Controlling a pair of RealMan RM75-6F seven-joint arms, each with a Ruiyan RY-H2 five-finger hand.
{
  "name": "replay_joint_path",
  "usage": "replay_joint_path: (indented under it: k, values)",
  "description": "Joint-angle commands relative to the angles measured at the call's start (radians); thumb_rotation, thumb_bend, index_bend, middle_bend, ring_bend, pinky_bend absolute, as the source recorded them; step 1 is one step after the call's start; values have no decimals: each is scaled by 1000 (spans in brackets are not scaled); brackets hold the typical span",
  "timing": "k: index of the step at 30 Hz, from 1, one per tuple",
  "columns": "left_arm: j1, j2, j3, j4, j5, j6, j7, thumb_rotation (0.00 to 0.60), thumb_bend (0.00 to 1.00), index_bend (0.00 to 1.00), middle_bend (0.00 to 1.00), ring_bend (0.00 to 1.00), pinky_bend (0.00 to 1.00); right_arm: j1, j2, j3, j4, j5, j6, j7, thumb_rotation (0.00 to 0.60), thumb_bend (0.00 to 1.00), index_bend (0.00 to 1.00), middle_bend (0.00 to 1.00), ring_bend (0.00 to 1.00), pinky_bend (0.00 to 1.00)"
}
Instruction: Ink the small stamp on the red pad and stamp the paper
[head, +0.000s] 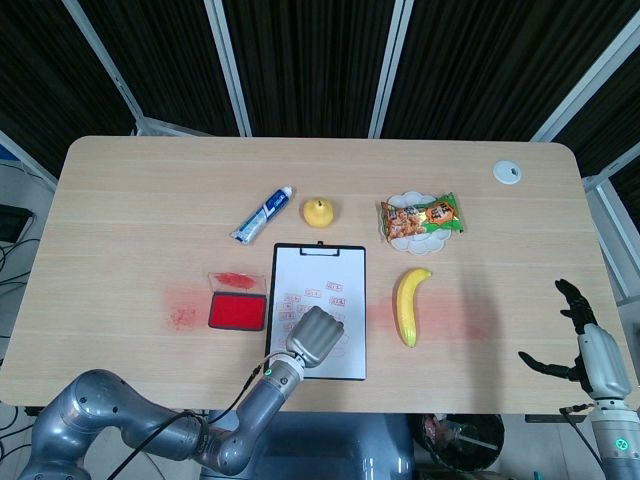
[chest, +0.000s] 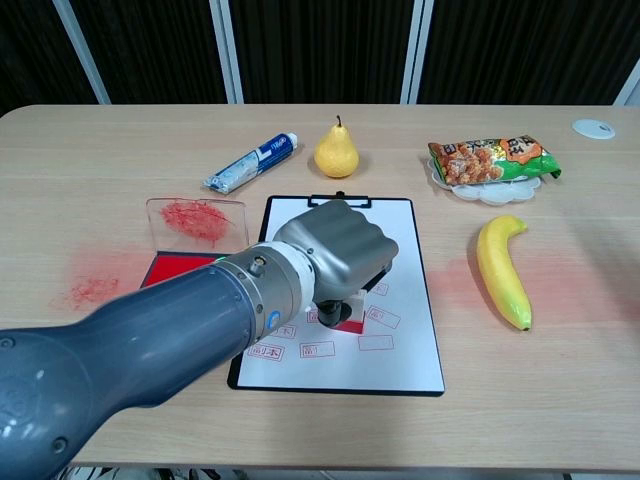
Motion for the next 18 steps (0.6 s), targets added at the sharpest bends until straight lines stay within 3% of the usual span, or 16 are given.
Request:
replay_joint_path:
  k: [1,18]
  values:
    - [0,-1,0,0,0,0,0,600,595,735,787,840,973,0,0,0,0,1,0,0,600,120,0,0,0,219]
    - [2,-8,4,11,-8,-6,5,600,595,740,793,842,973,1,1,0,-2,0,-1,1,600,121,0,0,0,219]
